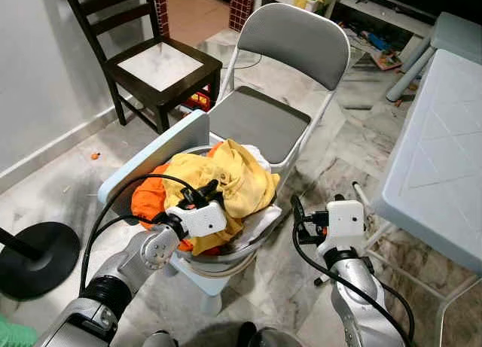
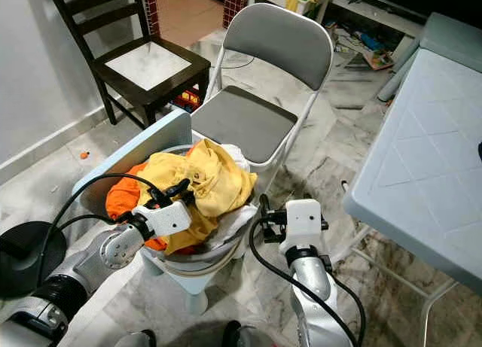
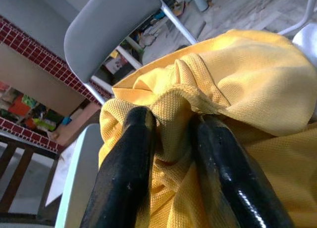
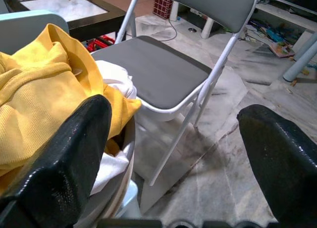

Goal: Hang hanger

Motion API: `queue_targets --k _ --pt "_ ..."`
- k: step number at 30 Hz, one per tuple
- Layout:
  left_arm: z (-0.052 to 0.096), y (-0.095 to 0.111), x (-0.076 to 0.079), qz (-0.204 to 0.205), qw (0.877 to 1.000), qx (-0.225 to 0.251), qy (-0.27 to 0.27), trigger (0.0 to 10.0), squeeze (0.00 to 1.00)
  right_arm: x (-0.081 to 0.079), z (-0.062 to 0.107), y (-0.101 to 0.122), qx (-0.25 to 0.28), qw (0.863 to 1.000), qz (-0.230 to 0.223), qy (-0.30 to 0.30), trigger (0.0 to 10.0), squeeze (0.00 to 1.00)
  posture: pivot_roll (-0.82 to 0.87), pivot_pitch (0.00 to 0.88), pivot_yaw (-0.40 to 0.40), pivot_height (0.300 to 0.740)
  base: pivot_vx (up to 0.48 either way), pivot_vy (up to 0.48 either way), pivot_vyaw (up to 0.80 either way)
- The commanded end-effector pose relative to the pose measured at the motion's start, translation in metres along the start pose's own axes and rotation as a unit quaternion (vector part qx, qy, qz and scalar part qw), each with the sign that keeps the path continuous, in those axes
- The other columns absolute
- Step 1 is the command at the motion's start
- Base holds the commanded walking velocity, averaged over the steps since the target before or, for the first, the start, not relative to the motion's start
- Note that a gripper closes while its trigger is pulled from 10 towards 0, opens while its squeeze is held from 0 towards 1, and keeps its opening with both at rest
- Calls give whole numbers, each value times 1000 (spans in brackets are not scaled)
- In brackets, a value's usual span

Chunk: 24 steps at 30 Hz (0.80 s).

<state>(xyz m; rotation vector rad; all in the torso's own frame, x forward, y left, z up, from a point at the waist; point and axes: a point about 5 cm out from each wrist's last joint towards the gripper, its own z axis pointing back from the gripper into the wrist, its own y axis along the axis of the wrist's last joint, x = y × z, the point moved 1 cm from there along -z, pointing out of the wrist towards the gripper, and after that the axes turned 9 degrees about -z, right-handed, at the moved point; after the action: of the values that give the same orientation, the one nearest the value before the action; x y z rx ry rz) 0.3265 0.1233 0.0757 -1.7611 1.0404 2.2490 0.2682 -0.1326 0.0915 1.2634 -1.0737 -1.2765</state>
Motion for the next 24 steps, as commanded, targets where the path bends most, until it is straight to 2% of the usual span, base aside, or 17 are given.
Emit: queue_targets --k 1,11,24 --pt "-1 0 2 13 1000 -4 -1 0 0 7 2 -1 0 1000 1 -14 10000 0 131 172 -128 740 0 0 0" --pt "-2 2 4 19 1000 1 1 0 0 8 2 -2 0 1000 0 -17 10000 0 134 169 -129 740 0 0 0" --pt "-5 5 -14 32 998 13 50 0 0 7 0 0 3 1000 0 -16 10000 0 143 169 -131 740 0 0 0"
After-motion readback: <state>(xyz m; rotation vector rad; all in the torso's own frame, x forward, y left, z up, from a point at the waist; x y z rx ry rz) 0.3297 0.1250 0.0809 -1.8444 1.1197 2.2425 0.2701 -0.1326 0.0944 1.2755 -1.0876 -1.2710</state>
